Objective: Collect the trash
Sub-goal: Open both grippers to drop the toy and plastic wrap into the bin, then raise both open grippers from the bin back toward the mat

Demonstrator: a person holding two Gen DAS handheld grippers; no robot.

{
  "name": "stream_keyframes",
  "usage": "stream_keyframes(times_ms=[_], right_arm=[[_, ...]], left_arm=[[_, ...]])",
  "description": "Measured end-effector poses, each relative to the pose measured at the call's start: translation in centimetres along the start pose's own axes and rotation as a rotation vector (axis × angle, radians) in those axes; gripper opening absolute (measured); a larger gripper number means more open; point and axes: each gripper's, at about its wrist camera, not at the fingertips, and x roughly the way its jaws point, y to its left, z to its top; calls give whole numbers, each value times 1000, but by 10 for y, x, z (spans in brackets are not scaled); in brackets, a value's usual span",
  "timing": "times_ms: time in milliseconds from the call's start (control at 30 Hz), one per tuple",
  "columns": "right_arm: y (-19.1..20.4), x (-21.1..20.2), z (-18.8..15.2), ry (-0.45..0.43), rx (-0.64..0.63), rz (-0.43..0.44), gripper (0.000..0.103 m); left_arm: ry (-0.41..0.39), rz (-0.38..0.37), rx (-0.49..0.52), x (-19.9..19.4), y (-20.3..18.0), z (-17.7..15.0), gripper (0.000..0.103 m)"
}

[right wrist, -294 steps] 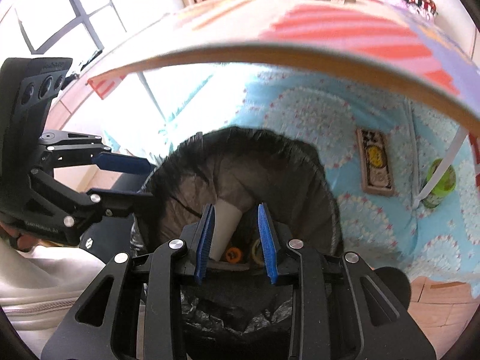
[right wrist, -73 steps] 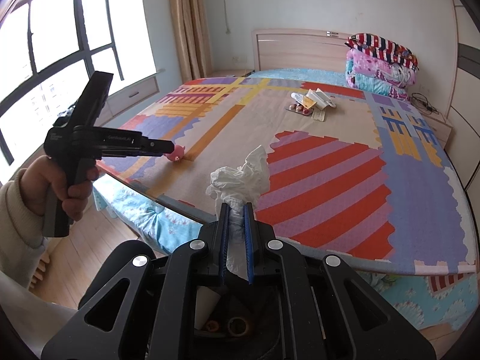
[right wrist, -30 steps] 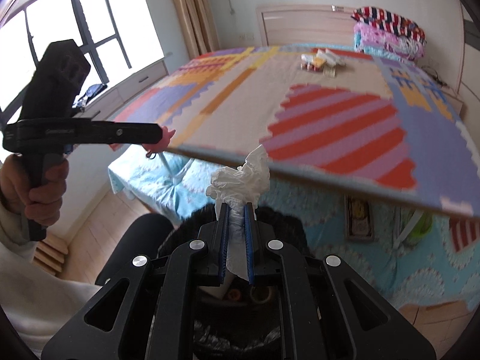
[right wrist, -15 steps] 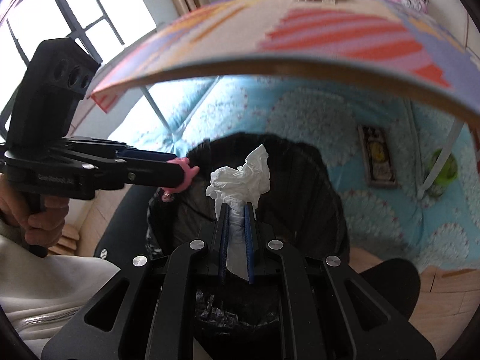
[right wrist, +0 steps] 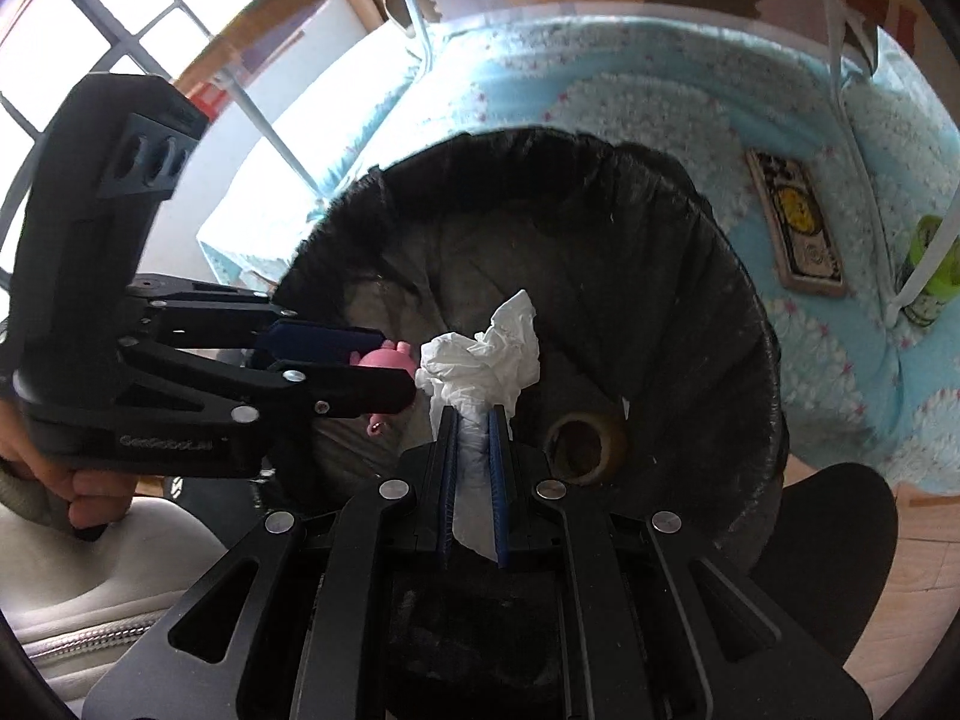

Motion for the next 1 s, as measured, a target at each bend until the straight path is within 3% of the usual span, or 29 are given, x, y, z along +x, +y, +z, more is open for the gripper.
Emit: stream_keyframes(times_ms=[333,433,500,567,1000], right_arm=[[-3,3,1,1,13,0,17],[-2,0,0,-8,12,-5,28],[-3,-2,1,-17,14,-5,29],[-3,-5,2,-24,19,-7,32],[-4,-34,6,-109,23,-15,32]], left_arm=[[39,2,-21,6,-2,4,32],[41,-2,-37,6,0,5,32],[39,0,-39,3,-1,5,43],[31,4,-49,0,-1,5,48],[-54,-8,-14,-40,-16,1,48]])
